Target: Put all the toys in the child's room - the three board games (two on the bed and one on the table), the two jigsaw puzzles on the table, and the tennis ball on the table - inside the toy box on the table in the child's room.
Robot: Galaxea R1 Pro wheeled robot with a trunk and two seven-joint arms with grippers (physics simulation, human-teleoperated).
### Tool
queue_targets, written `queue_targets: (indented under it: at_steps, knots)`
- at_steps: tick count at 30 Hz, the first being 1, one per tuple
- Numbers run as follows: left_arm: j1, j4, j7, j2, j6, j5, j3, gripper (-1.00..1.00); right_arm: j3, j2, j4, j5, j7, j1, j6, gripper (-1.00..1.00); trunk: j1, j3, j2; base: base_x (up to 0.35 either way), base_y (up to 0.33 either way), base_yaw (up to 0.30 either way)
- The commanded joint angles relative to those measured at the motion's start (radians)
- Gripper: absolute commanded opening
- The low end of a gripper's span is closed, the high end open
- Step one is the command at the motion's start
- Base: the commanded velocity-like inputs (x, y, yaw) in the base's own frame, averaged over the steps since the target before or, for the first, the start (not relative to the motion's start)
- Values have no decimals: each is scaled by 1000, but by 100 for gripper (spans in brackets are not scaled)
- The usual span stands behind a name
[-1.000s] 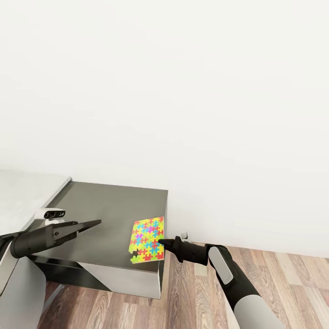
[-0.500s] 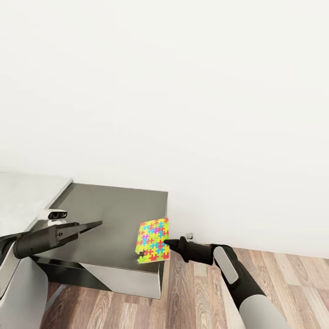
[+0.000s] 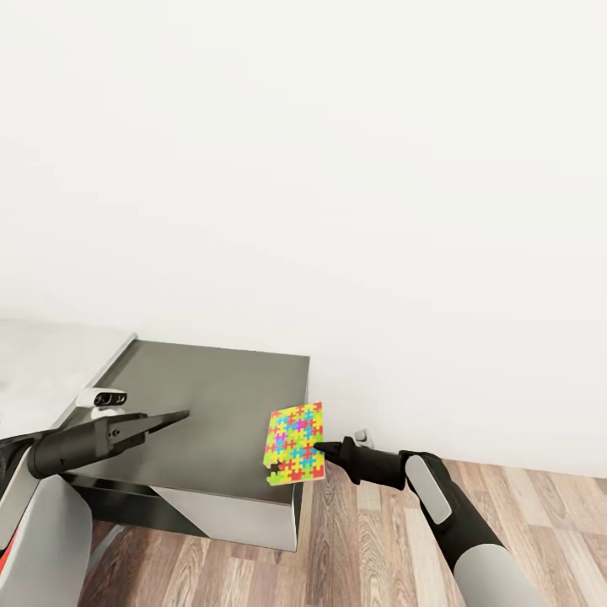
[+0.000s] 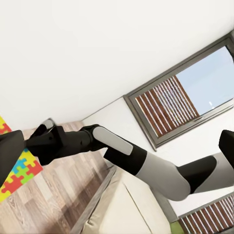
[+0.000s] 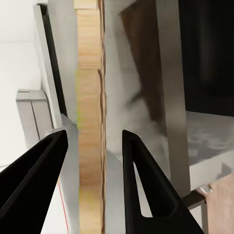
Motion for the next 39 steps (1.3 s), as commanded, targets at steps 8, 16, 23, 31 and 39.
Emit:
queue_targets:
  at_steps: [8, 16, 23, 31, 39]
  knots:
    - [-1, 0, -2, -1, 12, -10, 0, 100, 0, 0, 2, -3, 7, -1, -62, -100, -31, 24, 56, 0, 0, 0]
    - [-1, 0, -2, -2, 10, -11, -3, 100, 0, -3, 3, -7, 13, -1, -92, -100, -61, 49, 112, 0, 0, 0]
    - [-1, 0, -1, -3, 10, -11, -5, 100, 4, -1, 3, 6, -4, -1, -95, -100, -88, 71, 161, 0, 0, 0]
    - [-1, 4, -1, -4, 10, -10, -7, 100, 2, -1, 3, 8, -29, -1, -96, -100, -119, 96, 217, 0, 0, 0]
    - [-1, 26, -1, -4, 10, -36, -7, 100, 10, 7, 6, 8, -29, 0, -112, -100, -149, 121, 273, 0, 0, 0]
